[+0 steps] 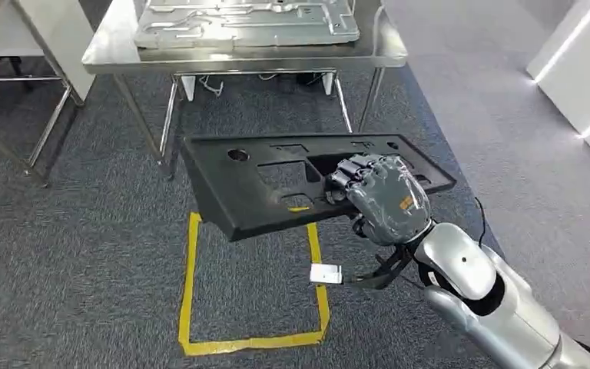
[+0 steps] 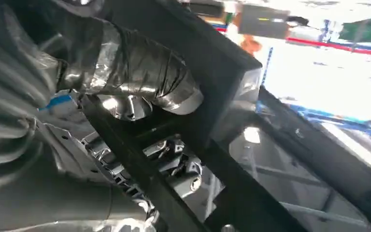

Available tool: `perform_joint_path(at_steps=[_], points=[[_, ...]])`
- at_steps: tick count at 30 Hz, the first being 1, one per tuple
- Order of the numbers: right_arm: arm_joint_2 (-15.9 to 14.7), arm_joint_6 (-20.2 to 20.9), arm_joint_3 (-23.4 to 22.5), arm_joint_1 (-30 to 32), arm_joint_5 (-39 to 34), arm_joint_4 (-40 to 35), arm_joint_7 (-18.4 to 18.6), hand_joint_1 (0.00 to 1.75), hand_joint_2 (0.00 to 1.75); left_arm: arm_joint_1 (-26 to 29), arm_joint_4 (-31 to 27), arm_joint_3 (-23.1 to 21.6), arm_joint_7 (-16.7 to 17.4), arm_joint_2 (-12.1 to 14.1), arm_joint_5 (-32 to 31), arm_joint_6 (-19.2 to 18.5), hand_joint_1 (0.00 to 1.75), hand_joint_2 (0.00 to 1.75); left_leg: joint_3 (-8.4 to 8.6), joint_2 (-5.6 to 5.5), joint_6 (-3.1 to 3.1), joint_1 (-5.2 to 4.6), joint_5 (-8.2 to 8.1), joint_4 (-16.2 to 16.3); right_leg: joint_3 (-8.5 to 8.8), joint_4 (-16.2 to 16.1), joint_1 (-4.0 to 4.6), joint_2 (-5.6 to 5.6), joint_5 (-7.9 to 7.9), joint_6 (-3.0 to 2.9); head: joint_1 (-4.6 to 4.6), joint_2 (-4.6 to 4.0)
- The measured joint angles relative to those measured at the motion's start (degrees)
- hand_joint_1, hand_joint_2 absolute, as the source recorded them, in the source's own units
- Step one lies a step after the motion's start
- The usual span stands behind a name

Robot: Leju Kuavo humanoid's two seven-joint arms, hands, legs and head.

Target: Take the parts from the cabinet and place them on the table.

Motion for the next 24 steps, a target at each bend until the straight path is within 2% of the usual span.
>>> perform_joint_path(at_steps=[1, 2, 3, 4, 5, 6, 7, 9, 11, 12, 14, 15, 16, 17, 19, 20, 21, 22, 23, 24], points=[[0.0, 0.0, 0.0, -0.02, 0.02, 0.09, 0.02, 1.75, 1.75, 0.07, -0.02, 0.0, 0.0, -0.13, 0.0, -0.02, 0.0, 0.0, 0.8, -0.85, -0.08, 0.0, -0.5, 0.02, -0.4, -1.58, 0.0, 0.05, -0.09, -0.1, 0.02, 0.0], [-0.02, 0.02, 0.0, -0.02, 0.04, 0.22, 0.02, 1.75, 1.75, 0.14, -0.02, 0.0, 0.0, -0.13, 0.0, -0.02, 0.0, 0.0, 1.64, -1.71, -0.17, 0.0, -1.09, 0.02, -0.15, -4.46, 0.0, 0.26, 1.3, -0.15, 0.02, 0.0], [-0.02, 0.11, 0.0, -0.06, 0.21, 0.35, 0.06, 1.75, 1.75, 0.2, 0.0, -0.02, 0.0, -0.13, 0.0, -0.02, 0.0, 0.0, 2.61, -2.57, -0.29, -0.01, -1.78, 0.05, 0.61, -9.09, 0.0, 1.04, 5.19, -0.16, 0.02, 0.0], [-0.09, 0.43, -0.02, -0.08, 0.39, 0.44, 0.24, 1.75, 1.75, 0.28, -0.02, -0.04, 0.0, -0.15, -0.09, -0.02, 0.0, 0.0, 3.29, -3.09, -0.42, -0.02, -2.47, 0.05, 1.32, -13.65, 0.02, 2.49, 10.53, -0.4, 0.04, 0.0], [-0.26, 1.01, -0.04, -0.01, 0.46, 0.57, 0.39, 1.75, 1.75, 0.33, -0.02, -0.09, 0.0, -0.31, -0.09, -0.02, 0.0, 0.0, 3.83, -3.79, -0.68, -0.16, -3.05, 0.49, 1.2, -16.49, 0.12, 4.24, 16.2, -0.58, -0.02, 0.0], [-0.59, 1.86, -0.04, -0.4, 0.46, 0.78, 0.61, 1.75, 1.75, 0.28, -0.02, -0.13, -0.09, -0.37, -0.07, 0.02, 0.0, 0.0, 3.83, -4.67, -1.2, -0.08, -3.58, 0.07, 1.57, -16.32, 0.33, 3.9, 14.99, -1.07, 0.04, 0.0], [-0.88, 2.64, -0.11, -0.76, 0.39, 0.9, 0.83, 1.75, 1.75, 0.21, -0.02, -0.13, -0.18, -0.39, -0.04, 0.02, 0.0, 0.0, 3.73, -5.07, -1.64, 0.14, -3.97, -0.38, 2.53, -16.41, 0.64, 3.19, 14.98, -1.5, 0.0, 0.0], [-1.18, 3.21, -0.22, -1.43, 0.17, 1.14, 1.05, 1.75, 1.75, 0.34, 0.0, -0.15, -0.24, -0.44, 0.13, 0.07, 0.0, 0.0, 3.65, -4.81, -2.16, -0.16, -2.23, 2.1, 3.89, -17.32, 0.42, 2.14, 14.75, -2.66, 0.02, 0.0], [-1.31, 3.45, -0.31, -1.97, 0.17, 1.4, 1.07, 1.75, 1.75, 0.13, 0.0, -0.17, -0.37, -0.46, 0.2, 0.13, 0.0, 0.0, 0.95, 1.2, -2.44, -0.43, -1.73, 7.37, 5.5, -18.03, 0.52, 1.04, 13.94, -3.74, -0.11, 0.0], [-1.51, 3.5, -0.37, -2.15, 0.17, 1.46, 1.05, 1.75, 1.75, -0.04, 0.0, -0.18, -0.37, -0.46, 0.2, 0.13, 0.0, 0.0, -1.6, 2.69, -2.69, -0.22, -3.09, 11.0, 6.11, -18.09, 0.6, 0.5, 13.35, -3.97, -0.06, 0.0], [-1.81, 3.72, -0.37, -2.14, -0.09, 1.73, 1.01, 1.75, 1.75, -0.22, 0.0, -0.17, -0.46, -0.46, 0.31, 0.15, 0.0, 0.0, -6.01, 3.12, -3.39, 0.22, -8.05, 16.52, 7.19, -18.09, 0.63, -0.21, 12.19, -3.82, -0.09, 0.0], [-1.95, 4.0, -0.37, -2.15, -0.66, 1.9, 0.87, 1.75, 1.75, -0.2, 0.0, -0.17, -0.55, -0.46, 0.39, 0.15, 0.0, 0.0, -7.56, 3.2, -3.82, 0.47, -9.26, 17.68, 7.89, -18.09, 0.58, -0.62, 11.59, -3.75, -0.11, 0.0], [-1.97, 4.24, -0.37, -2.17, -1.07, 1.99, 0.79, 1.75, 1.75, -0.18, 0.0, -0.17, -0.52, -0.46, 0.5, 0.13, 0.0, 0.0, -7.9, 3.24, -3.94, 0.64, -8.94, 17.1, 8.39, -18.08, 0.54, -0.83, 11.18, -3.65, -0.11, 0.0], [-2.03, 4.72, -0.35, -2.41, -1.71, 2.08, 0.61, 1.75, 1.75, -0.06, 0.0, -0.17, -0.52, -0.46, 0.57, 0.15, 0.0, 0.0, -7.27, 3.31, -4.14, 0.81, -6.85, 13.79, 9.36, -18.08, 0.46, -1.13, 10.45, -3.43, -0.13, 0.0], [-2.75, 5.75, -0.31, -3.46, -1.99, 2.6, 0.42, 1.75, 1.75, 0.2, 0.0, -0.2, -0.35, -0.42, 0.63, 0.15, 0.0, 0.0, -4.16, 3.73, -3.82, 0.92, -0.64, 4.27, 11.14, -18.08, 0.24, -1.7, 9.16, -2.95, -0.11, 0.0], [-2.9, 5.99, -0.28, -4.02, -2.01, 2.84, 0.33, 1.75, 1.75, 0.34, 0.0, -0.2, -0.35, -0.42, 0.72, 0.15, 0.0, 0.0, -3.16, 4.45, -3.6, 0.88, 2.94, 0.85, 11.32, -18.13, 0.21, -1.94, 8.53, -2.6, -0.11, 0.0], [-3.19, 6.38, -0.22, -4.59, -2.03, 3.17, 0.15, 1.75, 1.75, 0.41, 0.0, -0.2, -0.35, -0.42, 0.76, 0.13, 0.0, 0.0, -3.94, 4.47, -3.64, 0.21, 0.89, 1.51, 12.1, -18.14, 0.35, -1.89, 8.23, -2.21, -0.07, 0.0], [-3.47, 6.84, -0.09, -5.43, -2.1, 3.52, -0.02, 1.75, 1.75, 0.21, 0.0, -0.22, -0.35, -0.42, 0.79, 0.15, 0.0, 0.0, -3.36, 4.46, -2.94, 0.2, 0.82, 1.04, 12.04, -18.34, 0.47, -1.99, 7.85, -1.7, -0.09, 0.0], [-3.63, 6.99, -0.02, -5.98, -2.19, 3.74, -0.02, 1.75, 1.75, 0.23, 0.0, -0.22, -0.35, -0.42, 0.79, 0.15, 0.0, 0.0, -3.36, 4.16, -2.53, 0.25, 1.02, 0.78, 12.61, -18.51, 0.69, -2.27, 7.55, -1.26, -0.07, 0.0], [-3.84, 7.28, 0.24, -6.45, -2.4, 4.0, 0.02, 1.75, 1.75, 0.28, 0.0, -0.24, -0.35, -0.42, 0.81, 0.15, 0.0, 0.0, -3.38, 4.08, -2.12, 0.27, 0.81, 0.75, 12.86, -18.08, 0.56, -2.08, 7.9, -0.95, -0.07, 0.0]])
